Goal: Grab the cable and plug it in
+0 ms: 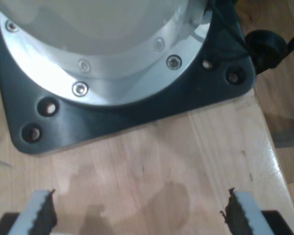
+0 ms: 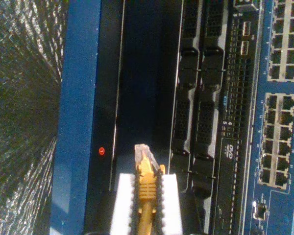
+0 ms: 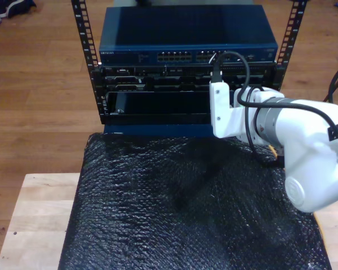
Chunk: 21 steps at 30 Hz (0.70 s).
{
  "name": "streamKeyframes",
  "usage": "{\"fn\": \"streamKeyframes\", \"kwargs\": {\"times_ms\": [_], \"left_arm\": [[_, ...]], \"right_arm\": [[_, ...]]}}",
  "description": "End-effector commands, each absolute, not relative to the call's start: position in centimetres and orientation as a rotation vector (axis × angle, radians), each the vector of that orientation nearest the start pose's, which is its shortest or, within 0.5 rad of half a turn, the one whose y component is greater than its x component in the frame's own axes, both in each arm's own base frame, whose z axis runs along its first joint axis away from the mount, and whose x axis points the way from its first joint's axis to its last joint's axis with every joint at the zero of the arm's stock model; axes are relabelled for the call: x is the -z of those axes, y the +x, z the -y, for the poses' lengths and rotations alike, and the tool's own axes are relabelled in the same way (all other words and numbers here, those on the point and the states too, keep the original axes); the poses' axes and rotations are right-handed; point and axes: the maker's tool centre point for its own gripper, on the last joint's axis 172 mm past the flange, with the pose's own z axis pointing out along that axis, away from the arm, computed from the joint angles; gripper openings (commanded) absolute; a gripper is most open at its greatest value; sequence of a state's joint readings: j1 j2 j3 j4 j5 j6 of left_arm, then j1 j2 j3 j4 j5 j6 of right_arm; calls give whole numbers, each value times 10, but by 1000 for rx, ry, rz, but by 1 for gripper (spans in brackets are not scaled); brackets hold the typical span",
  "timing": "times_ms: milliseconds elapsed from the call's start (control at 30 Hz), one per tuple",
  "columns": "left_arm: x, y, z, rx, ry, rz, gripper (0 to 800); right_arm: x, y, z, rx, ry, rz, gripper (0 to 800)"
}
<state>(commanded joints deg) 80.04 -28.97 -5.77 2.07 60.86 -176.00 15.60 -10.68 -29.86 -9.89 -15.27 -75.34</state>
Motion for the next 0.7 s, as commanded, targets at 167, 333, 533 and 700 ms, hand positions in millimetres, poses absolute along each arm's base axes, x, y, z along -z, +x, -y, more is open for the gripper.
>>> {"fn": "streamKeyframes", "kwargs": {"times_ms": [167, 333, 533, 700], "left_arm": [[-30, 13, -117, 502, -2098, -2753, 800], [-30, 13, -117, 502, -2098, -2753, 800], [-30, 13, -117, 502, -2098, -2753, 800], [-30, 13, -117, 502, -2098, -2753, 800]], "right_arm": [[-265, 516, -177, -1143, 1451, -1846, 0], [-262, 516, -175, -1137, 1445, -1849, 0], [-276, 513, -176, -1208, 1404, -1800, 0], [-306, 516, -177, -1319, 1340, -1705, 0]]}}
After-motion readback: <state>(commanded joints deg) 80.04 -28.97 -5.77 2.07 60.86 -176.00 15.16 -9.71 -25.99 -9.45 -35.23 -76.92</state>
